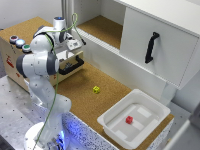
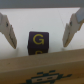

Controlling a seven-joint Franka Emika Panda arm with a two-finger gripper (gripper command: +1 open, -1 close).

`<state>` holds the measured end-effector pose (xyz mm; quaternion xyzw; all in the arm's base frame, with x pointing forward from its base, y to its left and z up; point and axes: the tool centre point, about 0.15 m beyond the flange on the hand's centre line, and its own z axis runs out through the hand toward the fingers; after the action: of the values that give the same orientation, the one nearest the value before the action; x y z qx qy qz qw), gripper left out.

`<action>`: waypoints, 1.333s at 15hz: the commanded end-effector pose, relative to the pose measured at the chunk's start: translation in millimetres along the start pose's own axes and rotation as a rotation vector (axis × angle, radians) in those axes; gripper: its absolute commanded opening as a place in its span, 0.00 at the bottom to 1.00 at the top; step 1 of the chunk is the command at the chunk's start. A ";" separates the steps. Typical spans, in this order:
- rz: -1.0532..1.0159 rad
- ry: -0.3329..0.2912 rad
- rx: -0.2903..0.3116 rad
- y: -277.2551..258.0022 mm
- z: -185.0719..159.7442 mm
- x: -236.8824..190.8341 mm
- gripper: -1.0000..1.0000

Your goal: Place the purple block inside the left cabinet

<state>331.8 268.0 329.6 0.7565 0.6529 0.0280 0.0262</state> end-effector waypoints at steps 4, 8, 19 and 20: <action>-0.009 0.014 -0.086 -12.0 9.8 -2.0 0.00; 0.004 -0.006 -0.090 -11.2 9.6 -4.3 0.00; 0.183 0.002 -0.092 57.5 -62.2 14.2 0.00; 0.216 0.014 -0.097 72.5 -75.7 17.1 0.00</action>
<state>349.8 267.9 354.1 0.7918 0.6047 0.0694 0.0507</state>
